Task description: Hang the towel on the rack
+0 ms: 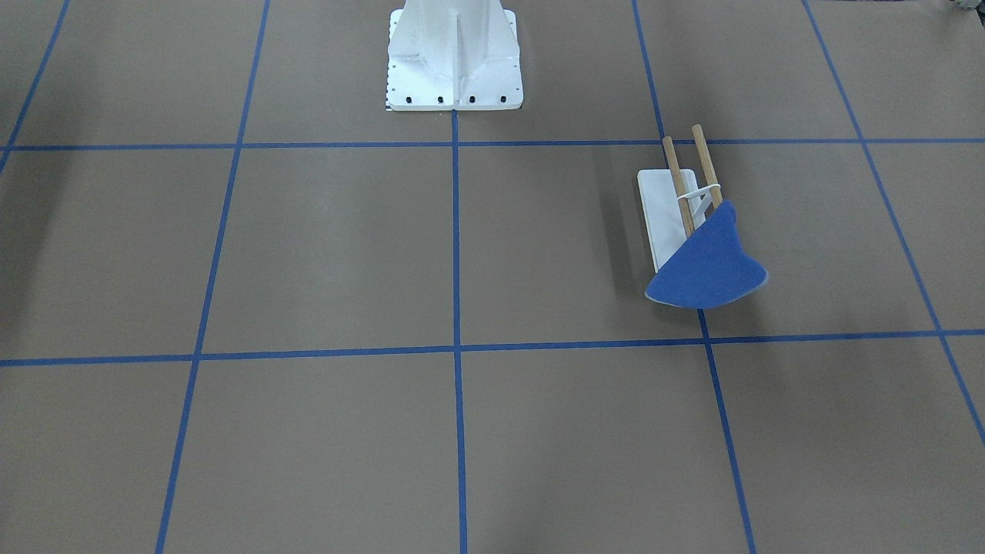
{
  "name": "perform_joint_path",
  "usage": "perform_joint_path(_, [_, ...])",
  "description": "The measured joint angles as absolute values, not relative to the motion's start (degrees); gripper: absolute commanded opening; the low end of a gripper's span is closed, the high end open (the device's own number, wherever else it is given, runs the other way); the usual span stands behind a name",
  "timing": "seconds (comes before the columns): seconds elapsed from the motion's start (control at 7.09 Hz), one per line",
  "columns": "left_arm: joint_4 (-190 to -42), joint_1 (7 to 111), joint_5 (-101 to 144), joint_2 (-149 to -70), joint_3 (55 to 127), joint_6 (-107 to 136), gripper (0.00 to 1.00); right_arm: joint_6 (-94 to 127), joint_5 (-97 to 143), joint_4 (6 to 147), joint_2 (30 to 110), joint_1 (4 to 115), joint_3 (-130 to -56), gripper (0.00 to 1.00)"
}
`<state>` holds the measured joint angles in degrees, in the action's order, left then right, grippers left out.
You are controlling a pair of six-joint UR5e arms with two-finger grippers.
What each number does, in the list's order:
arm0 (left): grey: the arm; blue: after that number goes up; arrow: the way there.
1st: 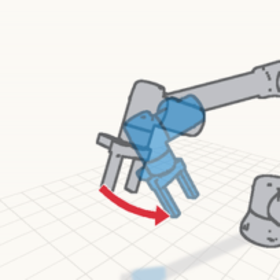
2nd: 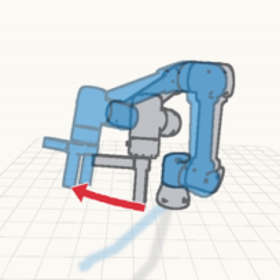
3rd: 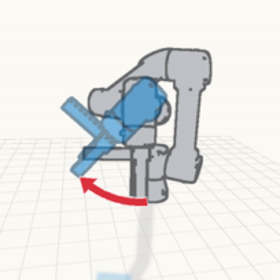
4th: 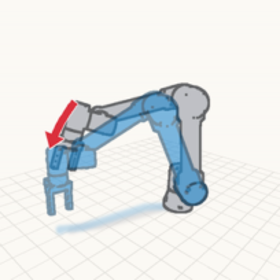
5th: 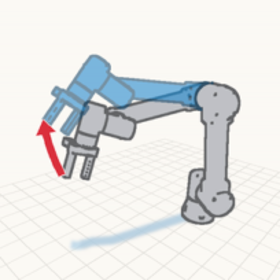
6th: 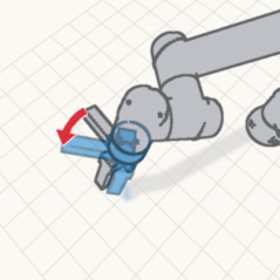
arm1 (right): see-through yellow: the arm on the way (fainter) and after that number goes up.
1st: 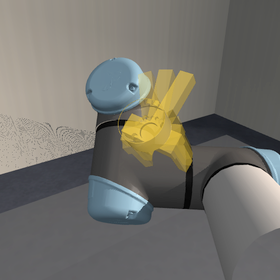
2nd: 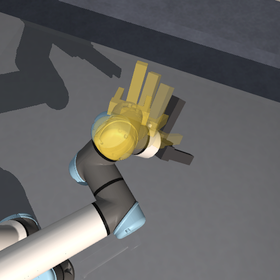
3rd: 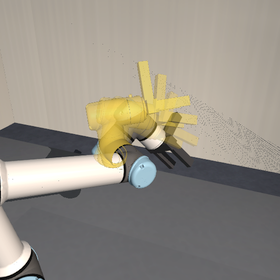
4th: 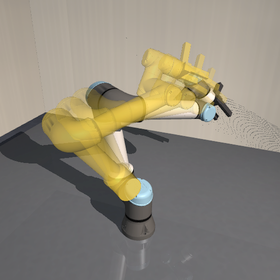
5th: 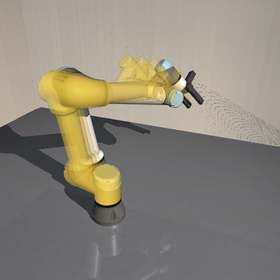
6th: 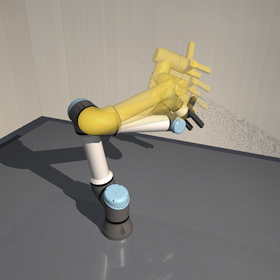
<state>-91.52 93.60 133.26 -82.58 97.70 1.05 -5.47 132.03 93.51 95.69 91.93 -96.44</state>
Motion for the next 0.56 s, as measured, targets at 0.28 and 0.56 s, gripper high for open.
perform_joint_path(0.28, [-91.4, 93.6, 133.2, -81.9, 97.5, 1.1, 0.98, -5.3, 131.9, 93.5, 95.7, 91.9, -96.6, 1.0])
perform_joint_path(0.56, [-91.3, 93.6, 133.2, -81.5, 97.3, 1.1, 0.98, -5.1, 131.8, 93.5, 95.7, 91.9, -96.7, 1.0])
